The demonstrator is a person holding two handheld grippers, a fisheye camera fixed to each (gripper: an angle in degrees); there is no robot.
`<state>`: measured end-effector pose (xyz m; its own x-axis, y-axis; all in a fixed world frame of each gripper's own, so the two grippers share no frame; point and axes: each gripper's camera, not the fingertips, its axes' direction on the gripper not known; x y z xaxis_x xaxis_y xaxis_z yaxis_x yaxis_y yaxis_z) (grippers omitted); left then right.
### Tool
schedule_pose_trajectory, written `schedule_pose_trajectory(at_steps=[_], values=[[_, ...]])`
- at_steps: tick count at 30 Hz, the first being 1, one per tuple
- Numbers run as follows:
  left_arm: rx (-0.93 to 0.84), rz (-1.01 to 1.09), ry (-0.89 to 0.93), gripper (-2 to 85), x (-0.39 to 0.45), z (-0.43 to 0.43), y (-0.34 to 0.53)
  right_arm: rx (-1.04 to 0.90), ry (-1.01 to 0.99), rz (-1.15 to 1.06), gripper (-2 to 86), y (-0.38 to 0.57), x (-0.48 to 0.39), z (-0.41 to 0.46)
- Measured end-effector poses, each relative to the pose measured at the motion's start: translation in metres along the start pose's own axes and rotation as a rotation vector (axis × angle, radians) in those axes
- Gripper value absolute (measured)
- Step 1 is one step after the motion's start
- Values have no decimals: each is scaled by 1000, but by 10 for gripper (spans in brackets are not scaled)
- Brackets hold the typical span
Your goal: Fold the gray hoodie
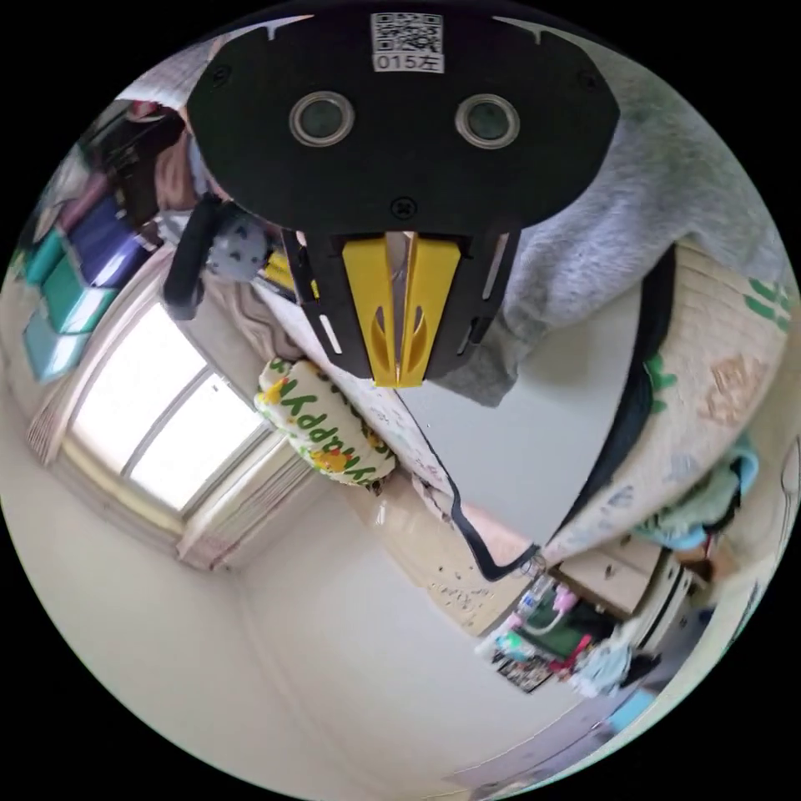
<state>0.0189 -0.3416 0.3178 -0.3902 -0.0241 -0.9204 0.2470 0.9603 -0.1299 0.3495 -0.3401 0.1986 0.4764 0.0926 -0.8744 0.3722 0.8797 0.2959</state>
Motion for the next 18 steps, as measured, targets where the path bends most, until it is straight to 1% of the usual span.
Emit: schedule_pose_trajectory(at_steps=[1, 2, 3, 5, 6, 7, 8, 10, 12, 15, 18], values=[[-9, 18, -39, -8, 4, 2, 1, 23, -48, 67, 31, 1, 10, -2], [-11, 35, -48, -9, 6, 4, 3, 22, -62, 81, 31, 0, 12, -1], [-35, 56, -65, -9, 8, 10, 5, 1, -57, 76, 33, -2, 11, 4], [-142, 42, -77, -9, 5, 28, 4, -35, -7, 42, 37, -8, 2, 12], [-207, 7, -56, -9, -1, 40, 3, -44, 9, 44, 39, -11, -4, 16], [-232, -24, -9, -9, -7, 46, 3, -54, -3, 41, 40, -15, -9, 21], [-233, -41, 8, -9, -10, 47, 3, -68, -17, 23, 42, -16, -13, 24], [-236, -125, 40, -9, -26, 49, 4, -197, -49, -28, 52, -23, -22, 45], [-266, -174, 88, -9, -38, 58, 3, -229, -125, -29, 72, -24, -19, 48], [-346, -222, 130, -9, -47, 76, 0, -193, -211, 47, 79, -24, 7, 33], [-353, -194, 95, -9, -37, 79, -3, -146, -234, 95, 46, -17, 35, 18]])
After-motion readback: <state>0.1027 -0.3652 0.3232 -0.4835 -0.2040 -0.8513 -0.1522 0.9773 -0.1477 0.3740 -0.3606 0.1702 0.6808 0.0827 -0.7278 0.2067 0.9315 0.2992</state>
